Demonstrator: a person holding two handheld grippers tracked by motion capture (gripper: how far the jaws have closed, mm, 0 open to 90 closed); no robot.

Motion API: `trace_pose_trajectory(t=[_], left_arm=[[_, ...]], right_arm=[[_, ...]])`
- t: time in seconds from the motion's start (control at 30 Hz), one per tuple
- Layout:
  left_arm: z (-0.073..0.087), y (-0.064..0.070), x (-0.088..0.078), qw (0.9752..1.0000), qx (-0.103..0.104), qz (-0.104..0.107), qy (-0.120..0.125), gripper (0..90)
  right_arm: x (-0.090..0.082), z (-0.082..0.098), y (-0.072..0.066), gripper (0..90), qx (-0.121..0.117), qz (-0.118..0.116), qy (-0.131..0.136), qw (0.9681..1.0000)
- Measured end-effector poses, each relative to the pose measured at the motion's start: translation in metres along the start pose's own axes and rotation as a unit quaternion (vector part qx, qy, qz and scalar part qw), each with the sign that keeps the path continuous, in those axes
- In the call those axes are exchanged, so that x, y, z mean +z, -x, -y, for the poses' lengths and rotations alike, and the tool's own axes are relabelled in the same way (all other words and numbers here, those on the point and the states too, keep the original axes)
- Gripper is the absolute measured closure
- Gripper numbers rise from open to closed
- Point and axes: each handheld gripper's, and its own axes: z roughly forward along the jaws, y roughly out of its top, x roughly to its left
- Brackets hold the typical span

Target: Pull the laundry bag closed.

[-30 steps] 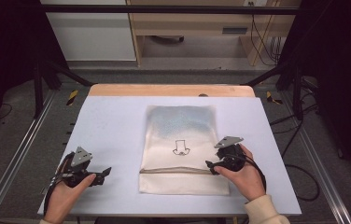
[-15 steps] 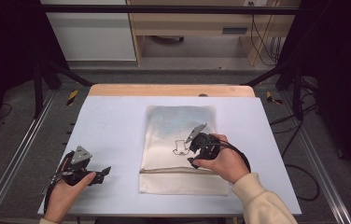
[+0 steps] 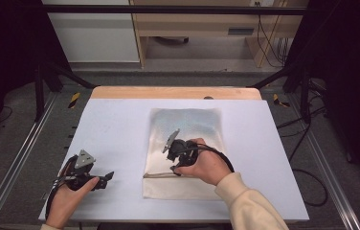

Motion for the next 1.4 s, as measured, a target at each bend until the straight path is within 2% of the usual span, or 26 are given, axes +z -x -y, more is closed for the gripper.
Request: trace_pose_trajectory(t=[0.1, 0.27, 0.33, 0.6, 0.67, 0.87, 1.13, 1.4], left_arm=[[0.000, 0.000, 0.001, 1.0000, 0.000, 0.000, -0.001, 6.7], [0.000, 0.001, 0.001, 1.0000, -0.001, 0.002, 0.000, 6.7], [0.000, 0.001, 0.001, 1.0000, 0.000, 0.003, 0.000, 6.7], [-0.001, 0.001, 0.000, 1.0000, -0.001, 0.007, 0.002, 6.9], [-0.001, 0.001, 0.001, 1.0000, -0.001, 0.009, 0.001, 7.0], [-0.001, 0.001, 0.001, 1.0000, 0.000, 0.008, -0.003, 7.1], [-0.002, 0.002, 0.001, 0.9999, 0.003, 0.011, -0.001, 7.3], [-0.002, 0.002, 0.002, 0.9999, 0.003, 0.013, -0.005, 7.4]], right_arm=[[0.006, -0.010, -0.004, 49.7, -0.012, 0.000, 0.006, 0.9999], [0.016, -0.024, -0.013, 55.6, -0.016, -0.024, 0.013, 0.9995], [0.022, -0.029, -0.017, 58.0, -0.021, -0.037, 0.027, 0.9987], [0.034, -0.041, -0.029, 65.6, -0.028, -0.063, 0.063, 0.9956], [0.038, -0.043, -0.031, 69.7, -0.015, -0.077, 0.078, 0.9939], [0.048, -0.045, -0.034, 72.7, -0.022, -0.085, 0.074, 0.9934], [0.056, -0.050, -0.035, 73.2, -0.014, -0.095, 0.073, 0.9927], [0.064, -0.052, -0.038, 73.3, -0.016, -0.095, 0.056, 0.9938]])
